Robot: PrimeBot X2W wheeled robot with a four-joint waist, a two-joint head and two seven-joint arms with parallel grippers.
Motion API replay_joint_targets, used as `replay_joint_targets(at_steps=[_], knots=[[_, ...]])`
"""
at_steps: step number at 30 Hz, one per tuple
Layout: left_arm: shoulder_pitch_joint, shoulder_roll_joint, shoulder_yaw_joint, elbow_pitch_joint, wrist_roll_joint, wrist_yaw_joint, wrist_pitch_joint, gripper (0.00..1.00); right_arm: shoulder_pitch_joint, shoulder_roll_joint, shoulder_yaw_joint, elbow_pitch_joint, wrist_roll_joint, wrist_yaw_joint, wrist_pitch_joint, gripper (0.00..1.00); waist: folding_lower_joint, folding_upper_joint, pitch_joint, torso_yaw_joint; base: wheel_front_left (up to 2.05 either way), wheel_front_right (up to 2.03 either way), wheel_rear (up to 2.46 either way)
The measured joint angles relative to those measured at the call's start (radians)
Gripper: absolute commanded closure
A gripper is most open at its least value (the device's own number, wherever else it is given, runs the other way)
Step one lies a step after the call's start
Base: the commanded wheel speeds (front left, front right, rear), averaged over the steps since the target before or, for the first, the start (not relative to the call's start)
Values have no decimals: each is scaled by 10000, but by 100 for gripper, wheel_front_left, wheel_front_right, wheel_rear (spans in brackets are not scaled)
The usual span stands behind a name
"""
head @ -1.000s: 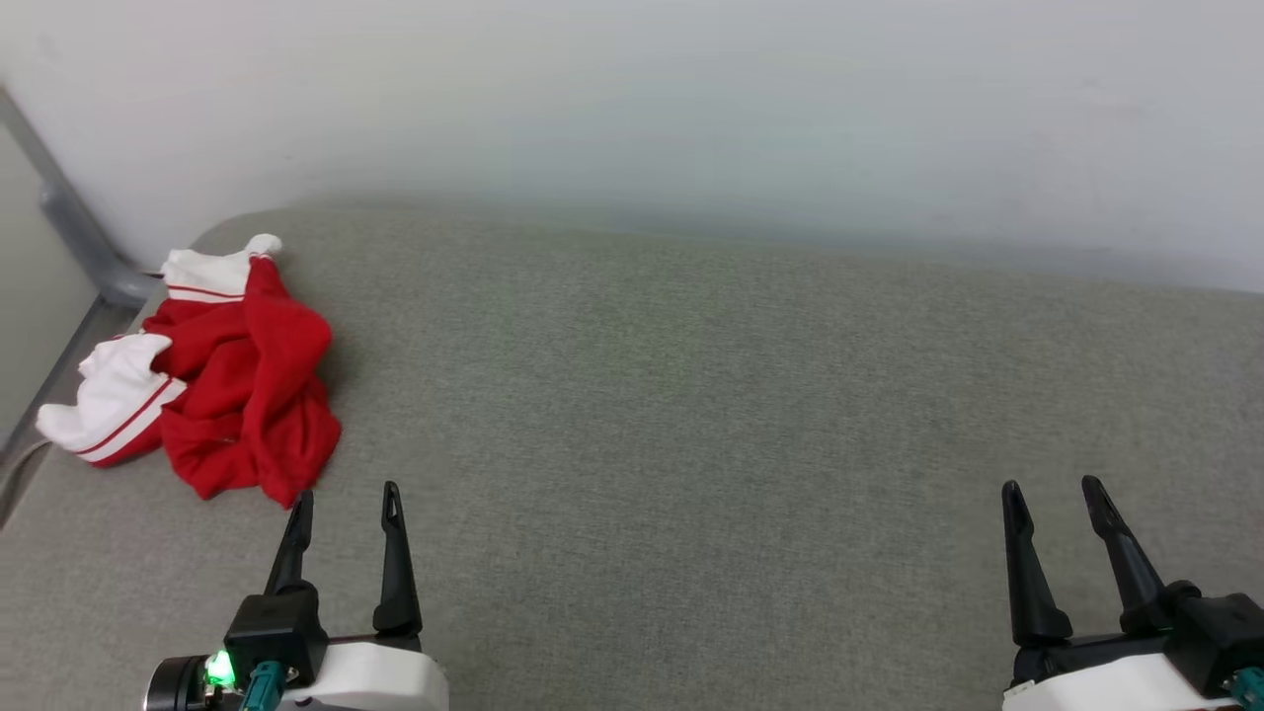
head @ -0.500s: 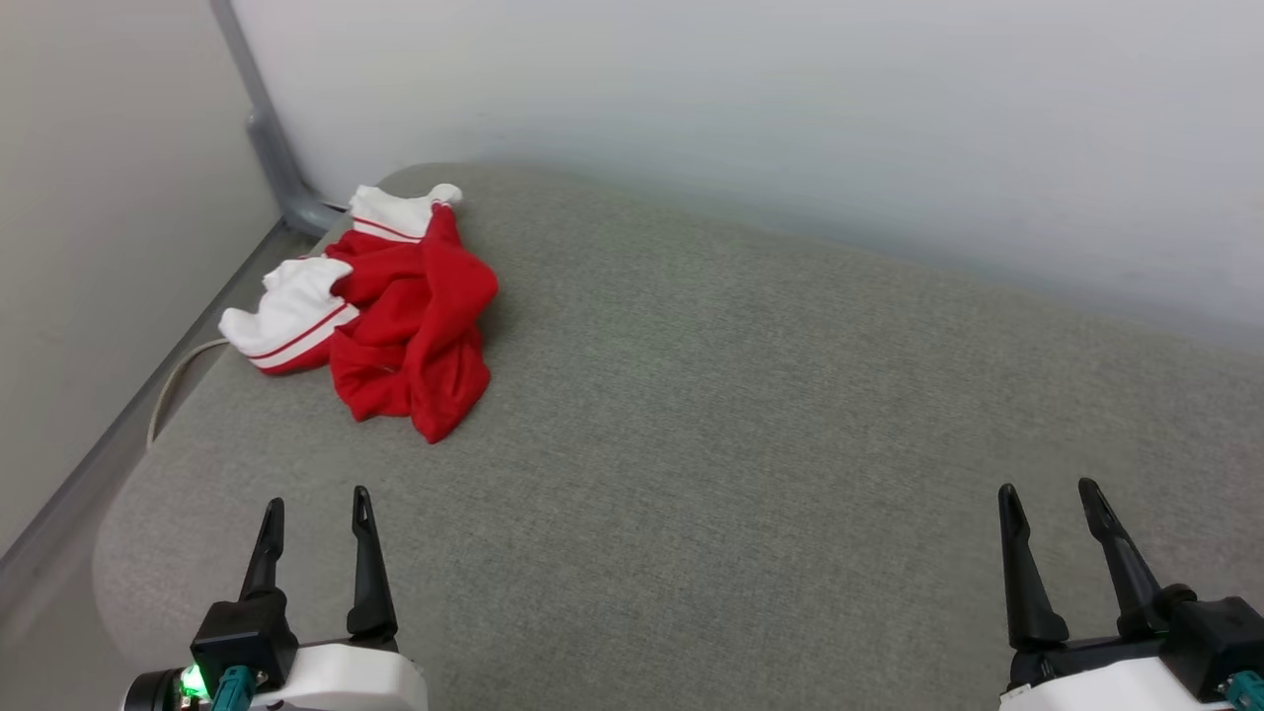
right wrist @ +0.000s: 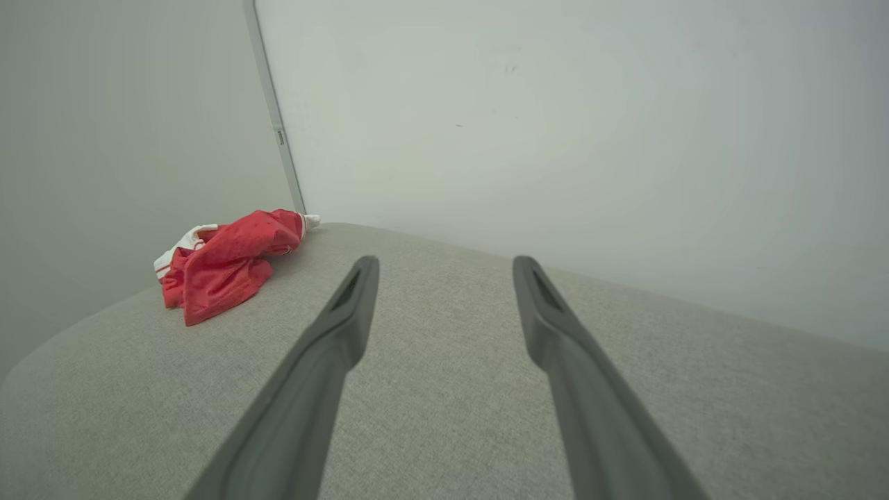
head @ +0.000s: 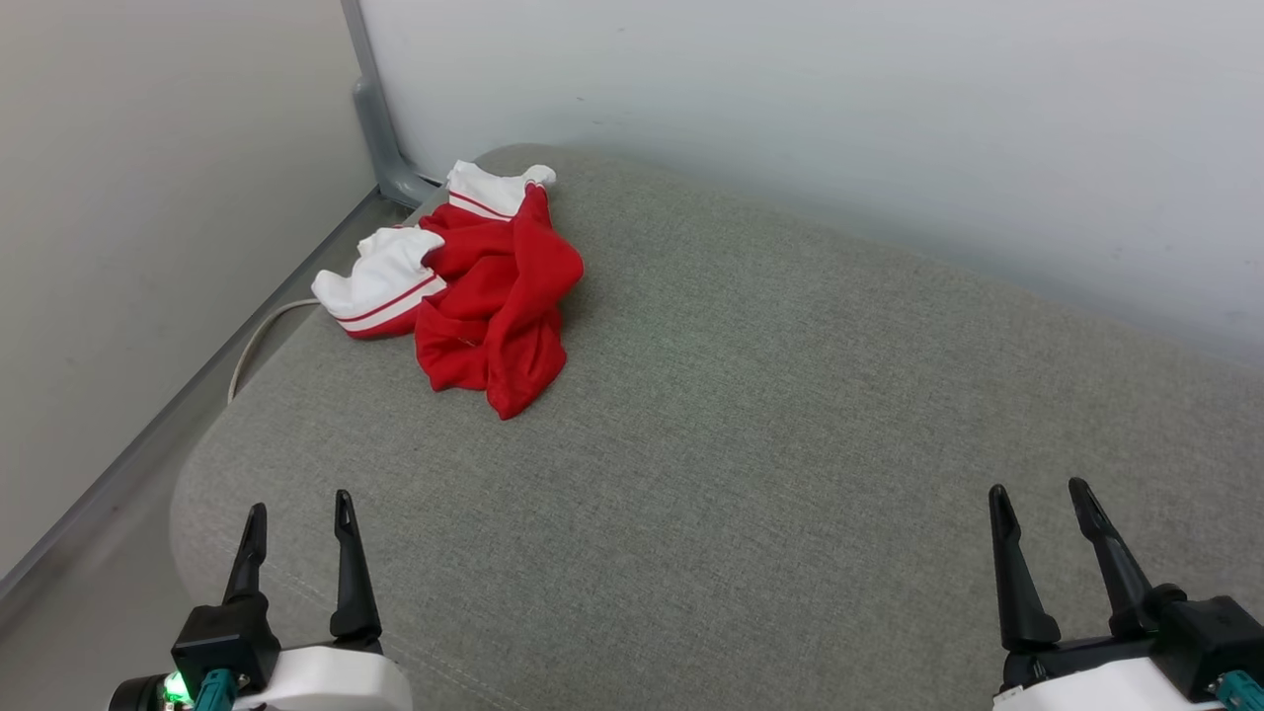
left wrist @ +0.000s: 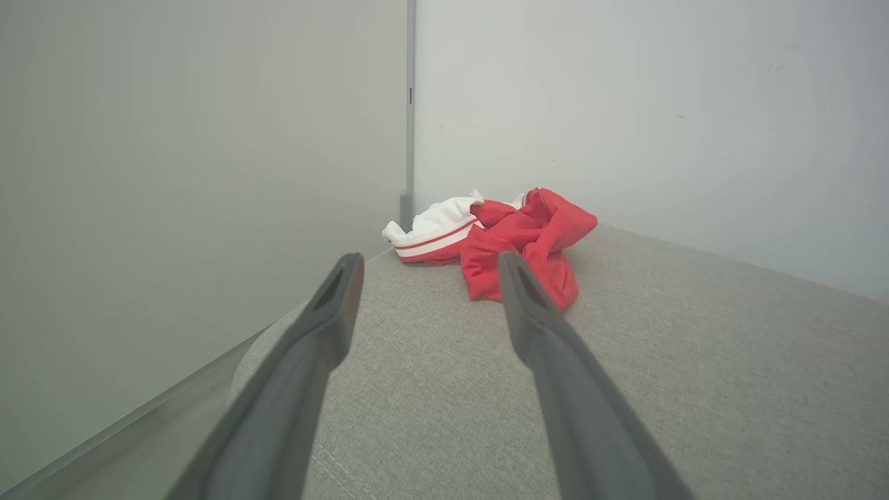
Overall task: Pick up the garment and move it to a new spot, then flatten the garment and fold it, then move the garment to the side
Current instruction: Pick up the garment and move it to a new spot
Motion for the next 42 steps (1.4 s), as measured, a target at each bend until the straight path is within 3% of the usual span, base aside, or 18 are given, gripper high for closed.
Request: replay_joint_targets(at_steps=[5, 13, 20, 26, 32, 42], knots=[[-354, 6, 372, 46, 36, -372, 0, 0, -25, 2, 44, -25, -109, 0, 0, 0, -1, 0, 116, -88, 0, 0, 0], [-2608, 491, 1532, 420, -234, -1478, 0, 0, -467, 2, 61, -278, -625, 0, 0, 0, 0, 0, 791, -435, 0, 0, 0], [-4850, 1390, 2219, 1450, -719, -1971, -2, 0, -1102, 2, 29, -683, -1233, 0, 0, 0, 1, 0, 1864, -964, 0, 0, 0], [-6534, 2652, 1873, 2723, -1519, -2136, 330, 0, -1536, 2, -297, -1083, -1674, 2, 0, 0, 3, 0, 2907, -1518, 0, 0, 0], [-7882, 4021, 581, 3645, -3289, -2161, 2000, 0, -1862, 2, -414, -1363, -1898, 2, 0, 0, 3, 0, 3854, -1984, 0, 0, 0], [-9588, 5492, -1258, 4911, -6704, -2167, 6822, 0, -2381, 2, -477, -1726, -2307, 2, 0, 0, 2, 0, 5048, -2432, 0, 0, 0]])
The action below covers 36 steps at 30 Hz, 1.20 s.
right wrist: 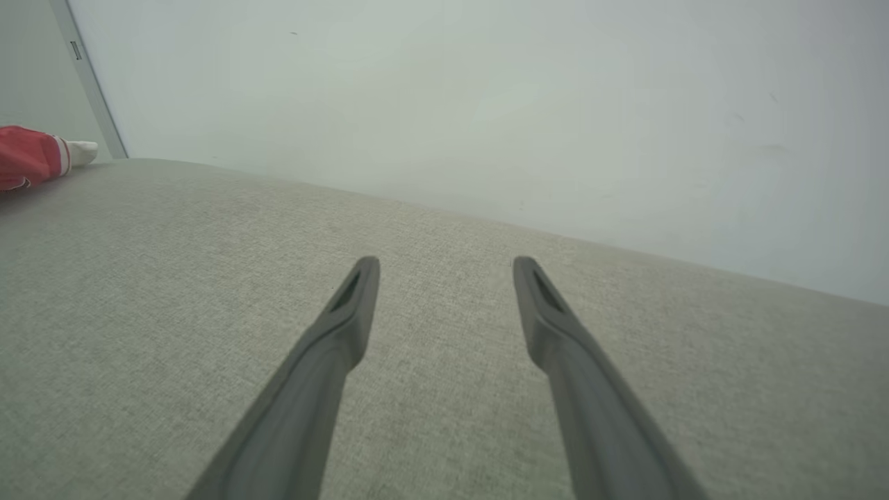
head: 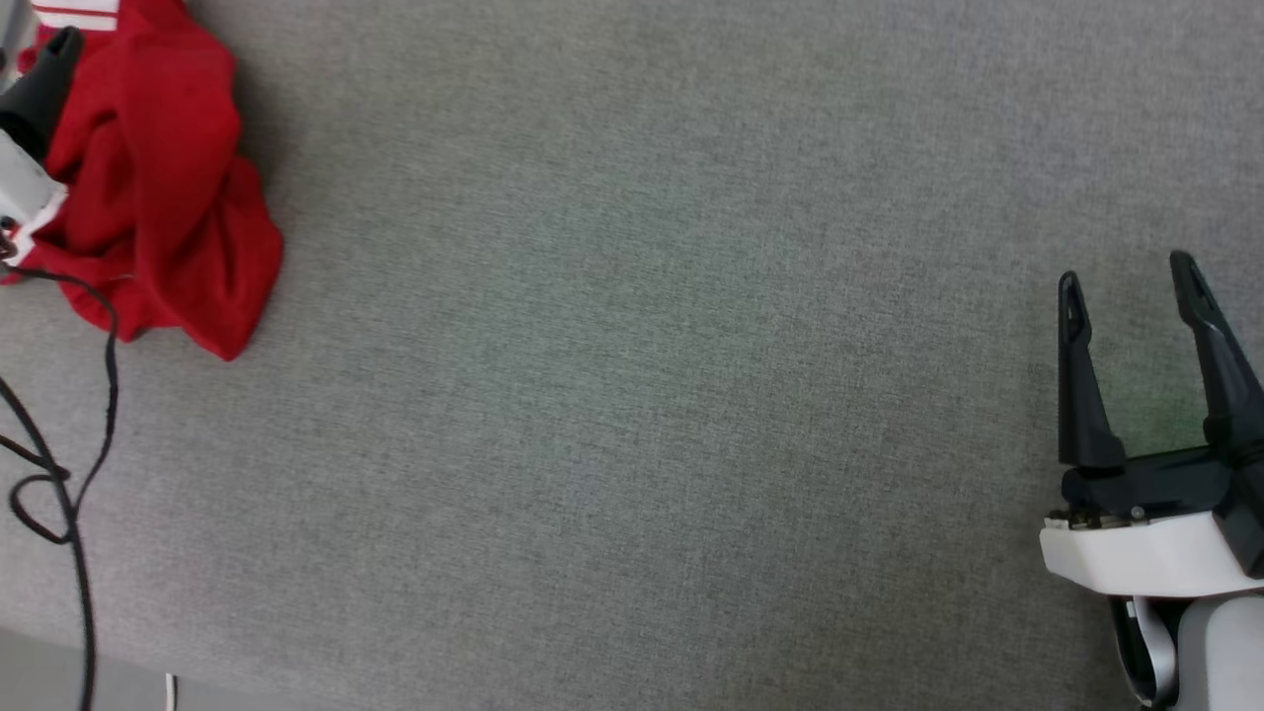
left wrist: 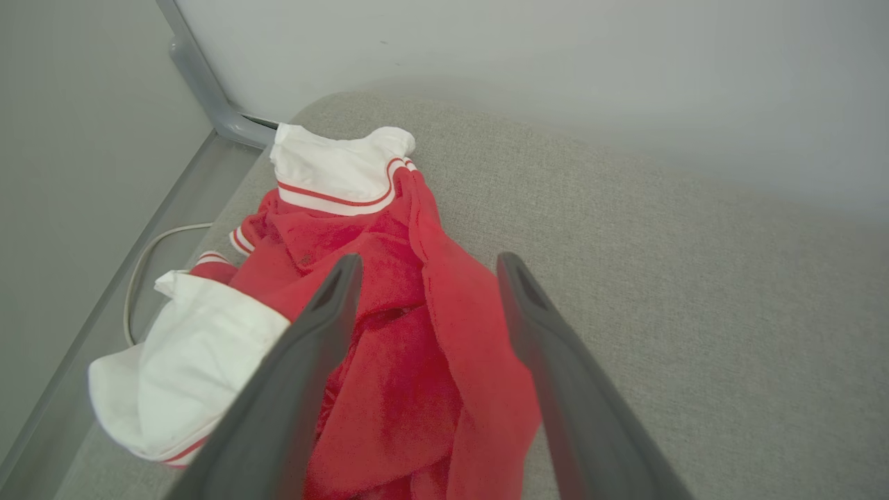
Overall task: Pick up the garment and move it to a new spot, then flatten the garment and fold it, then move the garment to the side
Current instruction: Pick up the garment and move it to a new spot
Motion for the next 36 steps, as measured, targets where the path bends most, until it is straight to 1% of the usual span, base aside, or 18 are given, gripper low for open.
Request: replay_joint_targets(at_steps=[5, 8, 11, 15, 20, 21, 22, 23, 27, 29, 32, 33, 36], knots=[[-371, 546, -773, 525, -637, -2, 1845, 0, -180, 0, -31, -130, -128, 0, 0, 0, 0, 0, 461, -183, 0, 0, 0], [-447, 729, -1093, 890, -966, 0, 2604, 0, -245, 0, -15, -188, -150, 0, 0, 0, 0, 0, 687, -317, 0, 0, 0], [-442, 865, -1613, 1122, -1009, -2, 3106, 0, -354, 0, -38, -236, -161, -2, 0, 0, 0, 0, 900, -434, 0, 0, 0], [-426, 903, -2278, 1292, -1080, 0, 3342, 0, -433, 0, -42, -280, -232, 0, 0, 0, -1, 0, 1169, -551, 0, 0, 0], [-532, 907, -2777, 1638, -1191, 0, 3070, 0, -514, 0, -71, -263, -228, 0, 0, 0, -5, 0, 1285, -655, 0, 0, 0], [-571, 911, -2897, 1707, -1206, 2, 3009, 7, -528, 0, -73, -245, -228, 0, 0, 0, -5, 0, 1260, -666, 0, 0, 0], [-596, 918, -3010, 1762, -1208, 2, 2928, 67, -536, 0, -77, -228, -224, 0, 0, 0, -5, 0, 1222, -673, 0, 0, 0], [-615, 936, -3120, 1801, -1250, 2, 2849, 100, -538, 0, -75, -217, -209, 0, 0, 0, -4, 0, 1173, -679, 0, 0, 0], [-648, 1087, -3507, 1818, -1534, 8, 2454, 100, -506, 0, -105, -148, -92, 0, 0, 0, -4, 0, 867, -677, 0, 0, 0], [-652, 1267, -3858, 1674, -1415, 8, 2140, 100, -437, 0, -98, -75, 46, 0, 0, 0, -3, 0, 656, -675, 0, 0, 0], [-715, 1628, -4178, 1319, -1392, -2, 1528, 100, -360, -2, -86, 17, 230, 0, 0, 0, -3, 0, 274, -678, 0, 0, 0], [-895, 1942, -4414, 982, -1360, -2, 1139, 100, -301, -2, -71, 82, 357, 0, 0, 0, -3, 0, -13, -684, 0, 0, 0], [-1166, 2332, -4823, 573, -1260, -2, 627, 100, -122, -4, -67, 165, 516, 0, 0, 0, -3, 0, -462, -701, 0, 0, 0]])
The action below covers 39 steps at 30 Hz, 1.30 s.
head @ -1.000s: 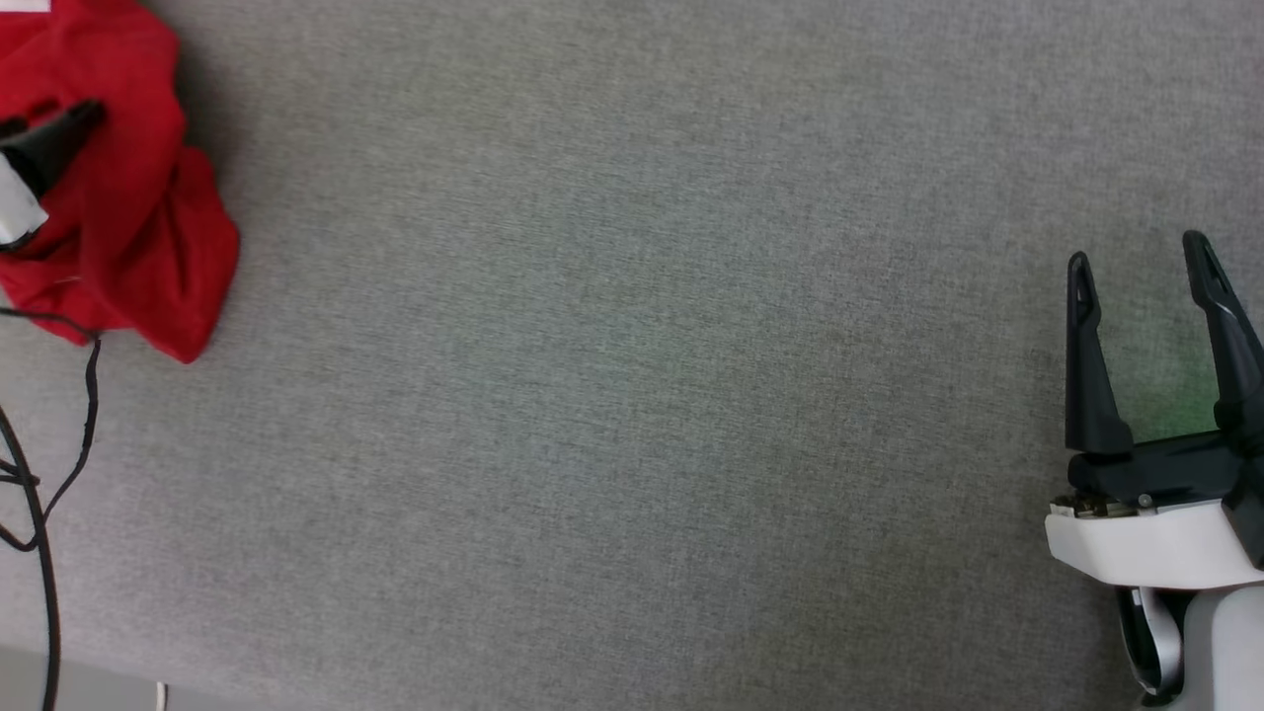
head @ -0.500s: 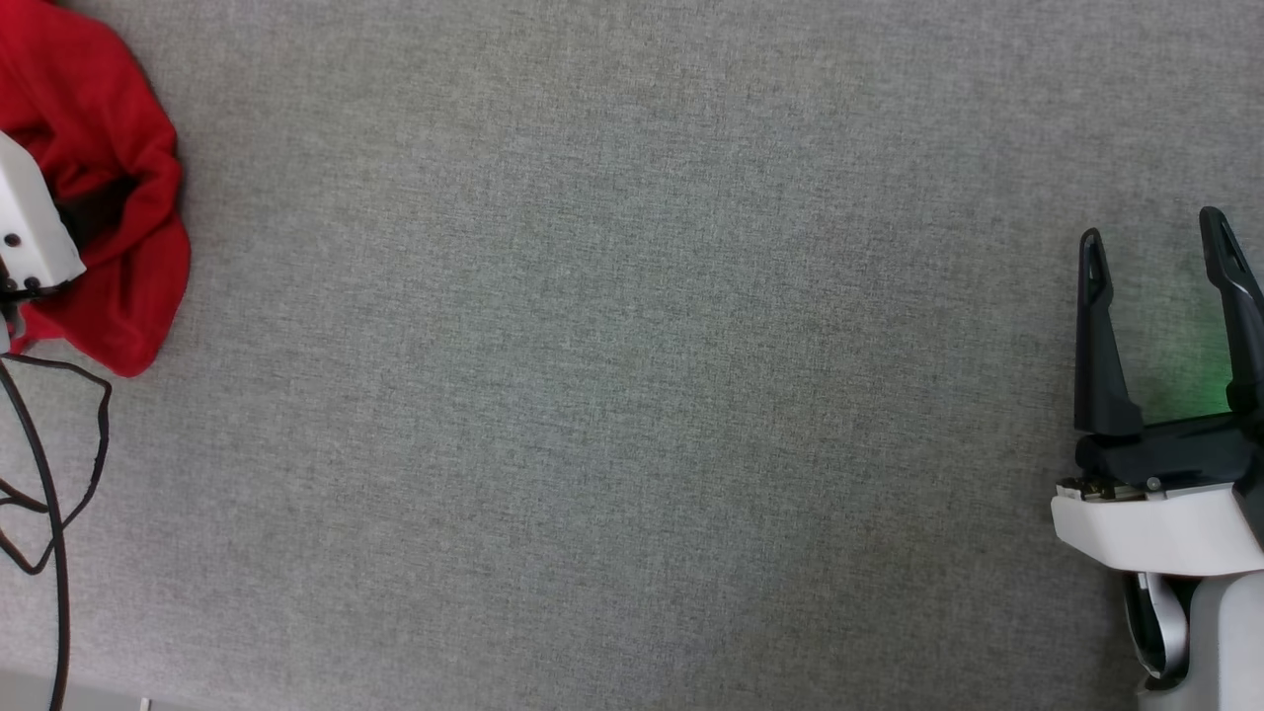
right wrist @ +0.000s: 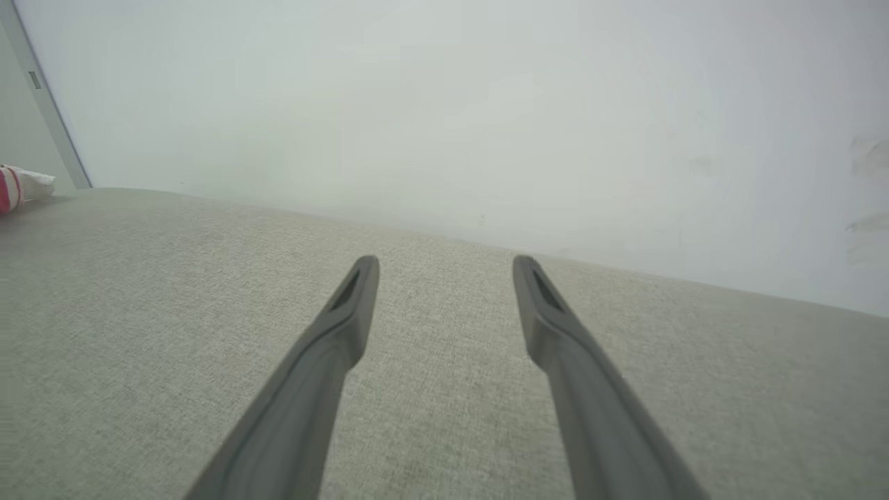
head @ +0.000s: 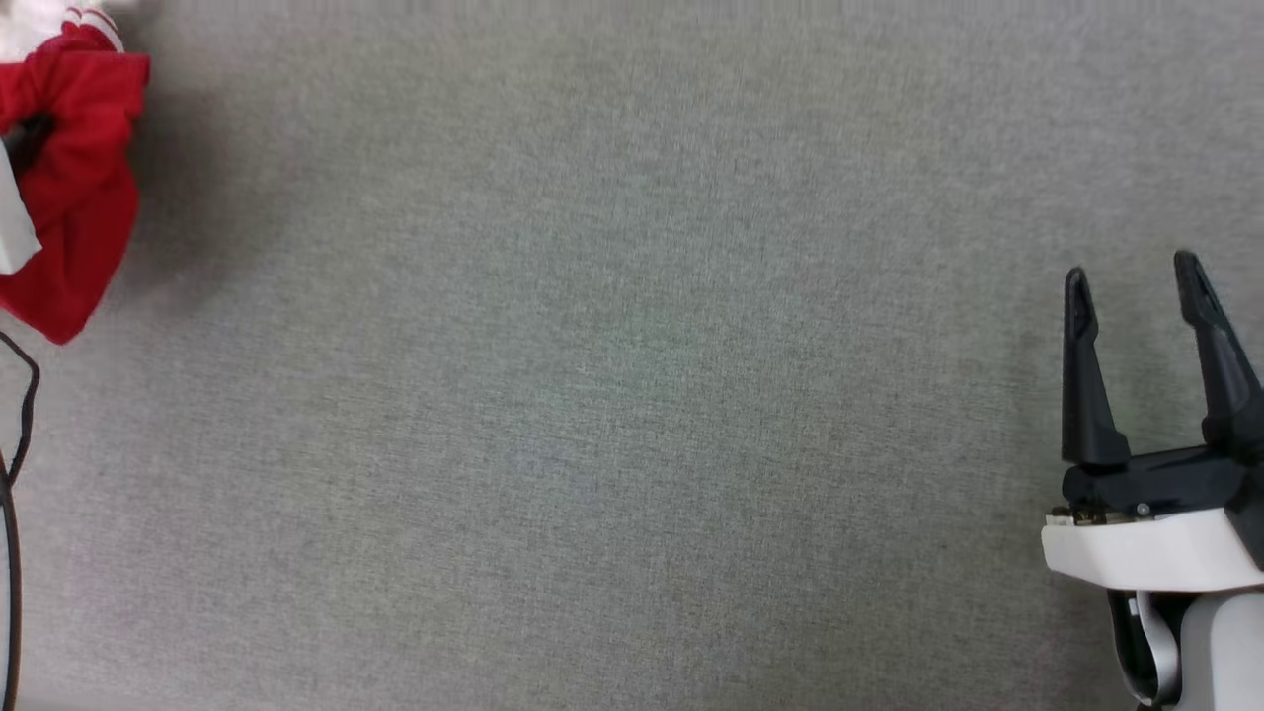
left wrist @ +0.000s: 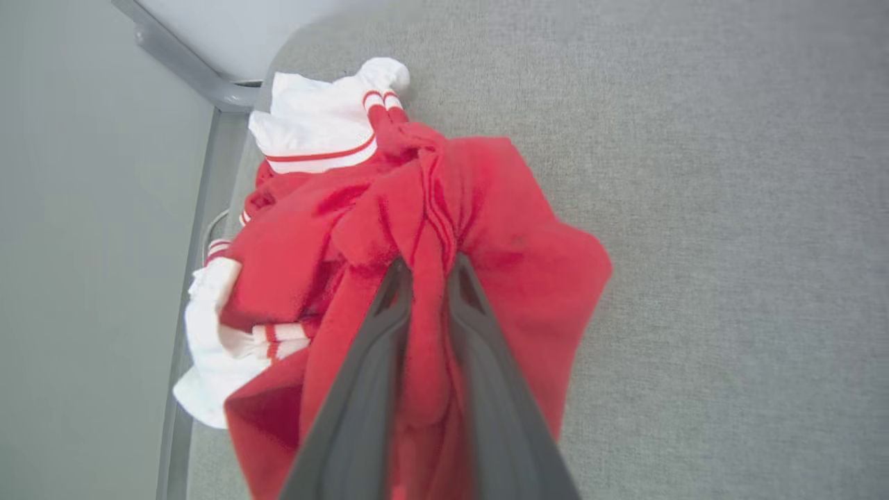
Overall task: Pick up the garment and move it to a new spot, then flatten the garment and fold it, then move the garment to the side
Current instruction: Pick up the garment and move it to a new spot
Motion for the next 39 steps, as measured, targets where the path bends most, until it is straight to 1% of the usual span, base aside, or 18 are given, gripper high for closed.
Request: replay_joint_targets(at_steps=[4, 8, 15, 21, 22, 24, 25, 28, 31, 35, 39], knots=[[-347, 176, -671, -665, 73, 0, -293, 100, 197, 0, -17, 111, 174, 0, 0, 0, 0, 0, -591, -37, 0, 0, 0], [-817, 222, -1289, -1415, 196, 0, -468, 100, 363, -2, -2, 188, 345, 0, 0, 0, 0, 0, -1078, -134, 0, 0, 0], [-1465, -203, -2401, -2539, 571, 0, -721, 100, 508, 0, 17, 282, 616, 0, 0, 0, 0, 0, -1567, -628, 0, 0, 0], [-1993, -943, -3400, -3361, 1003, -2, -1062, 100, 517, 2, -10, 322, 819, 0, 0, 0, 0, 0, -1763, -1228, 0, 0, 0], [-2090, -1739, -4347, -3885, 1379, -2, -1425, 100, 553, -2, -104, 345, 1037, 0, 0, 0, 0, 0, -1824, -1766, 0, 0, 0], [-2080, -2033, -4732, -4011, 1404, -2, -1593, 100, 554, -6, -119, 357, 1087, -2, 0, 0, 0, 0, -1820, -1968, 0, 0, 0], [-1918, -2433, -5476, -4176, 1524, -2, -1760, 100, 557, -4, -157, 362, 1175, 0, 0, 0, 1, 0, -1786, -2236, 0, 0, 0], [-1543, -2732, -6211, -4324, 1475, -2, -1877, 100, 566, -4, -148, 364, 1221, 0, 0, 0, 1, 0, -1730, -2434, 0, 0, 0], [-1134, -2874, -6746, -4381, 1417, -2, -1908, 100, 585, -4, -184, 364, 1277, 0, 0, 0, 1, 0, -1662, -2536, 0, 0, 0], [-177, -2980, -7062, -4443, 1392, -2, -1613, 100, 607, -2, -219, 366, 1290, 0, 0, 0, 1, 0, -1623, -2557, 0, 0, 0], [919, -2995, -7131, -4573, 1340, 0, -1177, 100, 614, -4, -245, 374, 1290, 0, 0, 0, 1, 0, -1567, -2492, 0, 0, 0]])
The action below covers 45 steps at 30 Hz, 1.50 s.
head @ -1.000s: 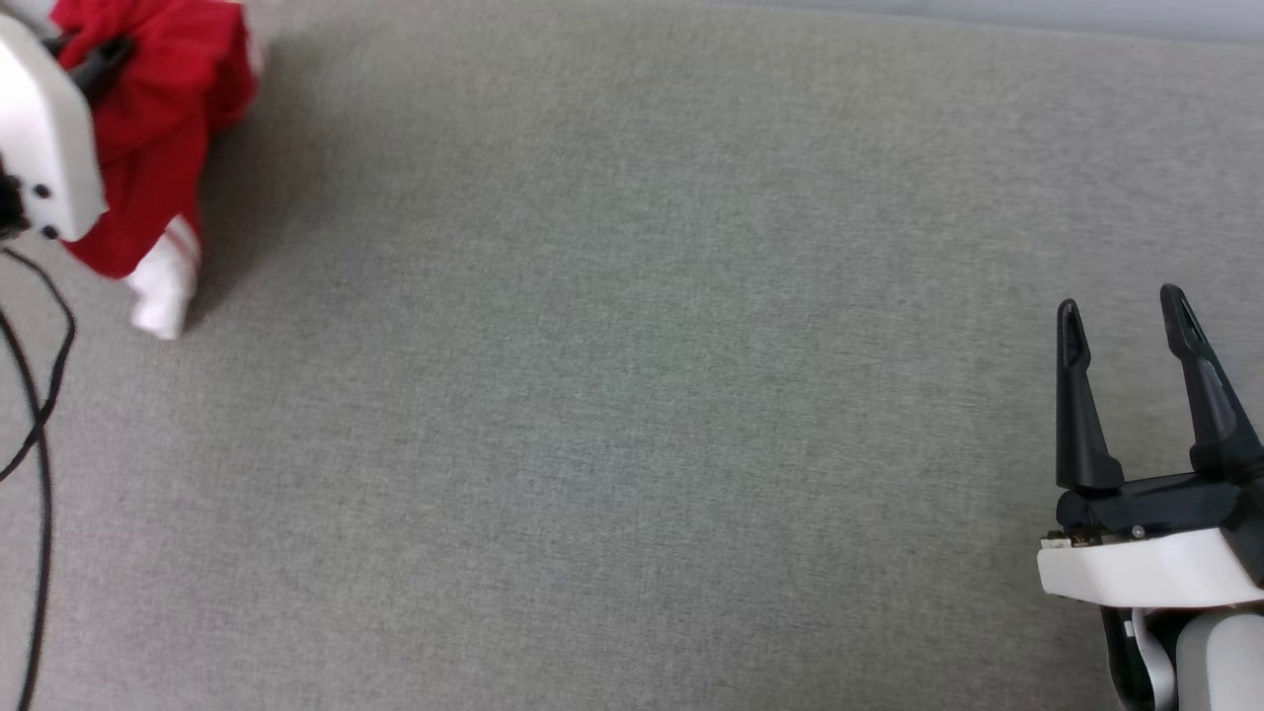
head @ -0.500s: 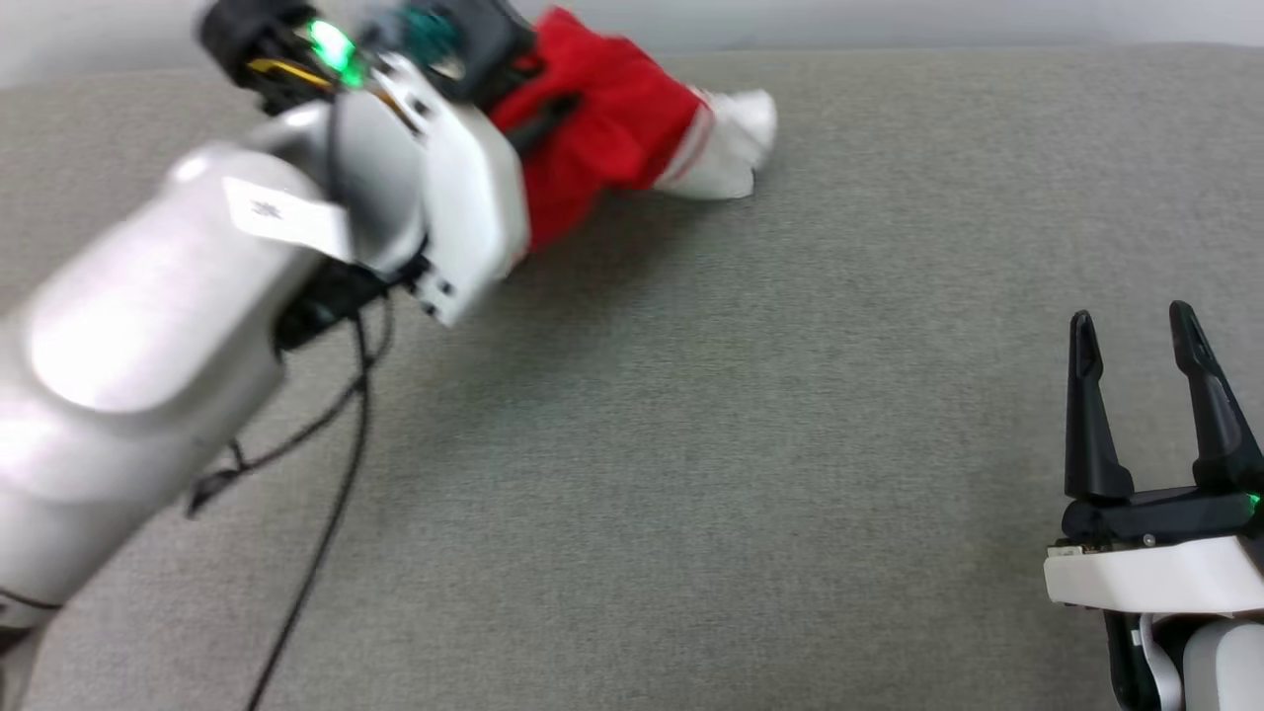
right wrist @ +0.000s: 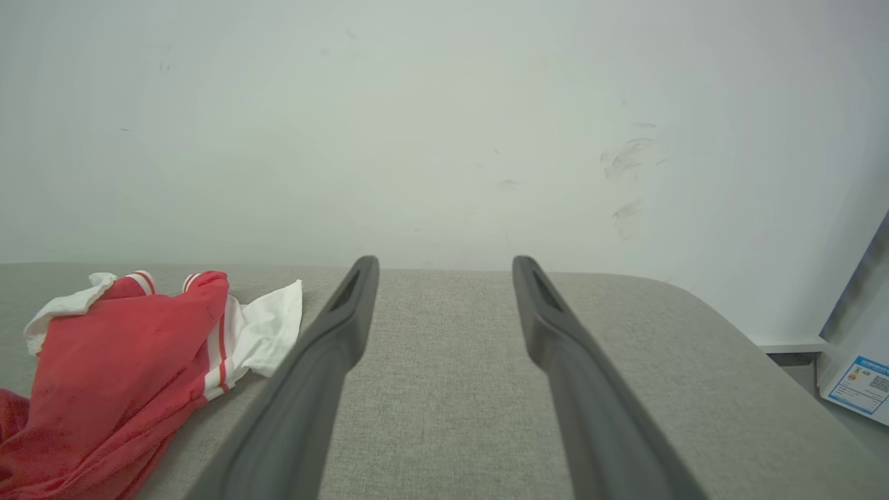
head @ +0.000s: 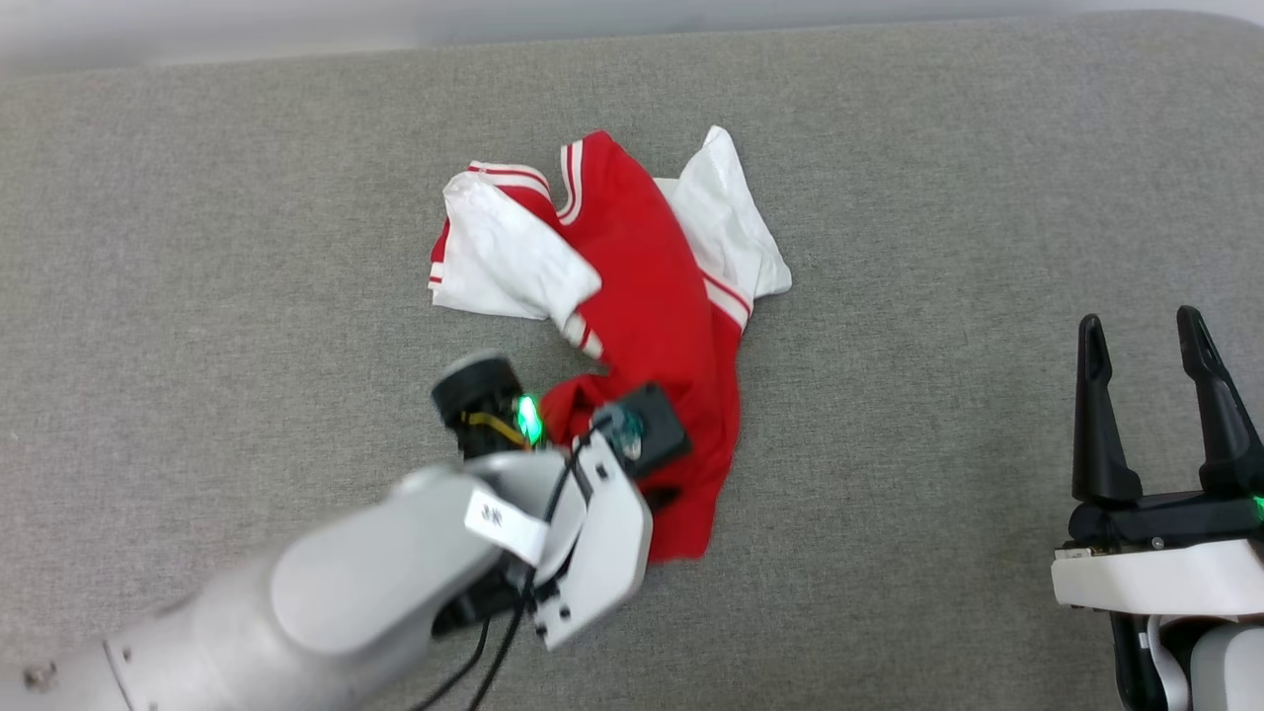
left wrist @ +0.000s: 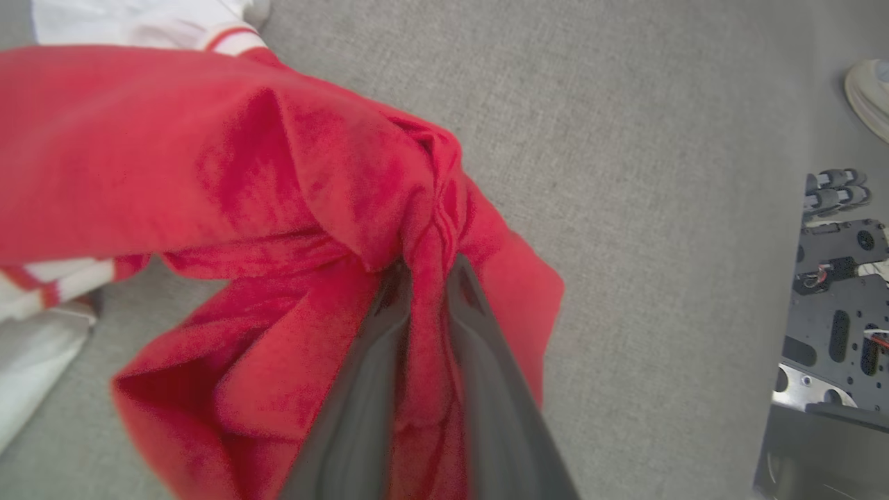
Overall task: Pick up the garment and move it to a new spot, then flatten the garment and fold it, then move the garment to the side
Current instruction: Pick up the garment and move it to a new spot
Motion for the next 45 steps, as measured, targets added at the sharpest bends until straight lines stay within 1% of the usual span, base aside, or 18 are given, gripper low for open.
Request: replay_joint_targets(at_steps=[4, 7, 8, 9, 10, 12, 15, 17, 22, 25, 27, 29, 31, 34, 36, 38, 41, 45], knots=[[986, -17, 12, -213, 125, 4, 476, 100, -9, 2, -21, 8, -12, 0, 0, 0, 0, 0, 53, 69, 0, 0, 0], [1218, -54, 42, -253, 19, 4, 474, 100, -7, 2, -46, 33, -79, 0, 0, 0, 0, 0, 34, 138, 0, 0, 0], [1221, -63, 38, -159, 23, 2, 316, 100, -2, 0, -50, 61, -81, 0, 0, 0, 0, 0, 8, 163, 0, 0, 0], [1219, -77, 38, -21, 100, 2, 71, 9, 9, 2, -40, 102, -82, 0, 0, 0, 0, 0, -33, 185, 0, 0, 0], [1219, -102, 77, 123, 213, 2, -228, 0, 33, 2, -38, 128, -90, 0, 0, 0, 0, 0, -89, 205, 0, 0, 0], [1222, -209, 307, 303, 476, 201, -982, 0, 140, 2, -42, 194, -94, 0, 0, 0, 0, 0, -237, 243, 0, 0, 0], [1313, -472, 907, 337, 593, 838, -2278, 0, 351, 0, -21, 322, -96, 0, 0, 0, 0, 0, -547, 302, 0, 0, 0], [1518, -514, 1221, 257, 669, 1252, -3016, 0, 490, 2, -15, 410, -111, 0, 0, 0, 0, 0, -784, 348, 0, 0, 0], [2085, -502, 2038, 169, 869, 2523, -4681, 0, 864, 2, -25, 531, -171, 0, 0, 0, 0, 0, -1366, 508, 0, 0, 0], [2501, -403, 2483, 219, 1039, 3298, -5590, 0, 1077, 2, -23, 594, -173, 0, 0, 0, -1, 0, -1677, 629, 0, 0, 0], [2864, -378, 2918, 188, 986, 3766, -5975, 0, 1217, 4, -15, 648, -173, 0, 0, 0, 0, 0, -1870, 717, 0, 0, 0], [3186, -305, 3256, 132, 1154, 4230, -6155, 0, 1313, 2, -33, 706, -171, -2, 0, 0, 0, 0, -2036, 810, 0, 0, 0], [3571, -219, 3697, 31, 1321, 4711, -6232, 0, 1391, 4, -6, 767, -167, 0, 0, 0, 0, 0, -2186, 894, 0, 0, 0], [4256, -144, 4520, -364, 1791, 5271, -6243, 0, 1464, 2, -4, 805, -138, 0, 0, 0, 0, 0, -2367, 1009, 0, 0, 0], [4764, -234, 5200, -717, 2128, 5559, -6259, 0, 1503, 2, 6, 834, -94, 0, 0, 0, -1, 0, -2465, 1075, 0, 0, 0], [5396, -334, 5800, -957, 2500, 5743, -6268, 0, 1608, 4, 19, 874, -84, -2, 0, 0, 0, 0, -2571, 1120, 0, 0, 0], [6328, -535, 6765, -1267, 3007, 5877, -6272, 0, 1676, 4, 59, 941, 8, 0, 0, 0, 0, 0, -2702, 1164, 0, 0, 0], [7553, -943, 7919, -1524, 3557, 5852, -6272, 0, 1834, 4, 98, 1066, 79, 0, 0, 0, 0, 0, -2885, 1204, 0, 0, 0]])
